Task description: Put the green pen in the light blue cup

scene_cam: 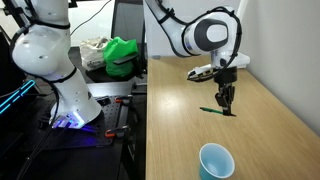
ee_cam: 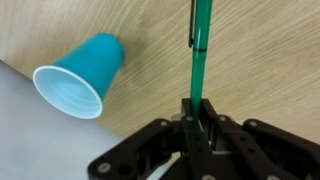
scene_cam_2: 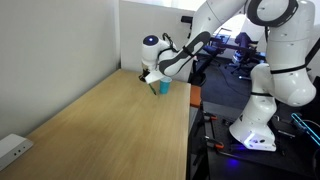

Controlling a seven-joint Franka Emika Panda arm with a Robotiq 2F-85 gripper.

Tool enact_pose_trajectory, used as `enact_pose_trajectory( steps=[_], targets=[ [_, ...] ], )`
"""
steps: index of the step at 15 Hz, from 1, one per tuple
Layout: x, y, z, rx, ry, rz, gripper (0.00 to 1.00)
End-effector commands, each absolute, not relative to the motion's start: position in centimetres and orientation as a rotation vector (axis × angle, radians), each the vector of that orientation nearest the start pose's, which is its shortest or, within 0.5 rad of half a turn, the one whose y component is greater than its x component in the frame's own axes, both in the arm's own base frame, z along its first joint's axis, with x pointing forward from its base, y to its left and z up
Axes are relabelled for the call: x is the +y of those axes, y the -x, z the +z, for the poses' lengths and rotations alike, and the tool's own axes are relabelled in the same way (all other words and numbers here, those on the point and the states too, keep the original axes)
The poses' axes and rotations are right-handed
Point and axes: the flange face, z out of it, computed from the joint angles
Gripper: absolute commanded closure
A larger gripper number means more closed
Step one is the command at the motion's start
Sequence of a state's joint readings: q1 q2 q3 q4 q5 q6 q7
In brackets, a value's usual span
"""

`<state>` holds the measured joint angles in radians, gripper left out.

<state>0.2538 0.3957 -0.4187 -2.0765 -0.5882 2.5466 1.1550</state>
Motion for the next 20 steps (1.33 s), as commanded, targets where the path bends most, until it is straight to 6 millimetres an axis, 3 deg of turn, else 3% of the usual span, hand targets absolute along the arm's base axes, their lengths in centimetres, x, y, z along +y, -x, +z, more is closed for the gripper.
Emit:
enact_pose_trajectory(
  steps=[1, 11, 17, 19, 20],
  targets=[
    [-8.2, -58.9, 27.6, 1.557, 3.208, -0.701, 0.97],
    [-7.1, -59.2, 28.7, 2.018, 3.008, -1.180, 0.97],
    [-6.7, -58.8, 29.0, 2.174, 2.892, -1.337, 0.97],
    [-6.9, -58.4, 29.1, 2.177, 2.917, -1.312, 0.97],
    [-6.7, -59.0, 28.0, 2.152, 2.933, -1.287, 0.89]
  ],
)
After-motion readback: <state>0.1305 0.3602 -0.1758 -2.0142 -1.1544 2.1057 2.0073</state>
